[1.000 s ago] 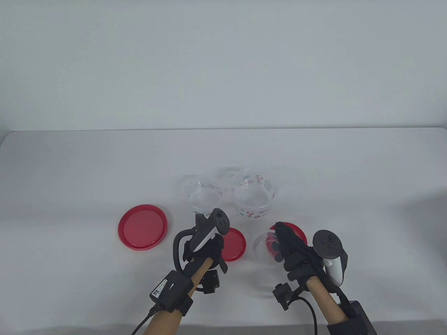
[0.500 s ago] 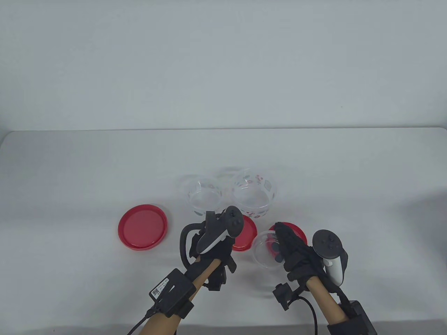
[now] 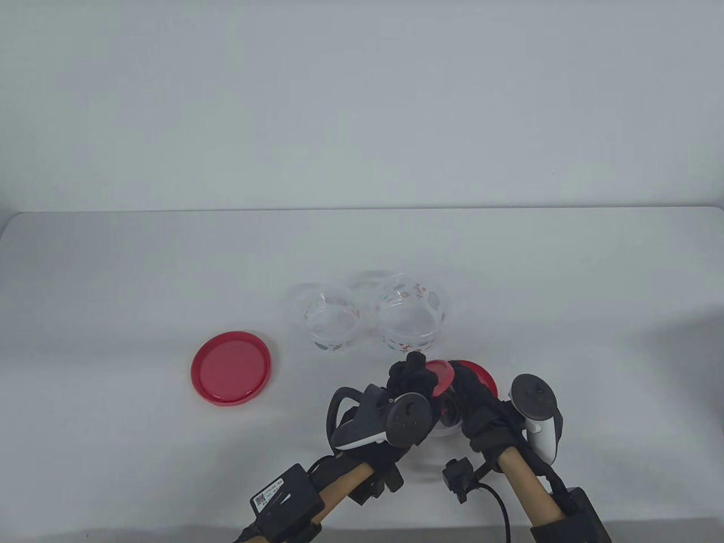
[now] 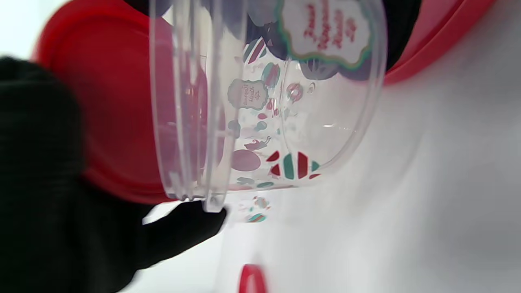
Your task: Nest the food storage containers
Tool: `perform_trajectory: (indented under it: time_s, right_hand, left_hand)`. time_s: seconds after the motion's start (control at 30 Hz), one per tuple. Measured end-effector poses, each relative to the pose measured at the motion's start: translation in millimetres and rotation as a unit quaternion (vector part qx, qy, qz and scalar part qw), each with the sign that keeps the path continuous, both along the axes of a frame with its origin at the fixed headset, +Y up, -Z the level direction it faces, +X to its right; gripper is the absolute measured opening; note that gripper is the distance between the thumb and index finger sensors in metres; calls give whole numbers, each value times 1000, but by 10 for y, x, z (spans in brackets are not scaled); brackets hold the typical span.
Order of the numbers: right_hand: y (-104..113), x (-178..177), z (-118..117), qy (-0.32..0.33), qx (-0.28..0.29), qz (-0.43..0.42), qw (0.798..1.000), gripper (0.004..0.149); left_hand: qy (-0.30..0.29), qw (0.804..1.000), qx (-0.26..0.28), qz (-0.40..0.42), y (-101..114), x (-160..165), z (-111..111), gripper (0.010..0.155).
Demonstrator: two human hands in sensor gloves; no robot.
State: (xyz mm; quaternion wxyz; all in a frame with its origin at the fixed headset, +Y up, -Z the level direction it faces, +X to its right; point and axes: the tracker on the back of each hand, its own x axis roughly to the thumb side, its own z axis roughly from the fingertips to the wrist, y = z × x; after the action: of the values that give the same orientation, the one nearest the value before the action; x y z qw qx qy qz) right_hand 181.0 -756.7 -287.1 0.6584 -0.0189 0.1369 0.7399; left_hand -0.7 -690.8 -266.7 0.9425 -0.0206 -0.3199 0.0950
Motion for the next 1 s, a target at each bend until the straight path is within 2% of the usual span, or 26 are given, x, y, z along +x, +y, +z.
perform_trajectory:
  time_s: [0.1, 0.3, 0.47, 0.53, 0.6, 0.7, 0.77, 0.87, 1.0]
  right_hand:
    - [-21, -9, 16, -6, -9, -25, 1000, 62]
    - [-61, -4, 14, -10, -29, -87, 996, 63]
    - [-56, 40, 11, -19, -31, -182, 983, 65]
    - [-71, 48, -4, -15, -31, -198, 980, 67]
    - [-109, 15, -22, 18, -37, -210, 977, 68]
    - [-156, -83, -7, 97, -64, -253, 961, 71]
    - [-169, -99, 5, 108, -84, -280, 950, 72]
    - [-127, -77, -8, 102, -50, -234, 966, 72]
    - [-55, -57, 5, 76, -12, -182, 980, 70]
  left_hand:
    - [-9, 999, 40, 5, -51, 24, 64, 53]
    - [-32, 998, 18, 40, -127, -65, 85, 56]
    - [-20, 999, 12, 48, -176, -157, 54, 76]
    - [-12, 998, 11, 65, -170, -189, 41, 78]
    - [-16, 996, 3, 85, -146, -200, 41, 78]
    - [-12, 996, 19, 87, -115, -201, 64, 76]
    - [-12, 996, 23, 89, -124, -224, 71, 73]
    - [-15, 994, 5, 104, -146, -235, 53, 68]
    - [-9, 995, 16, 94, -154, -223, 65, 66]
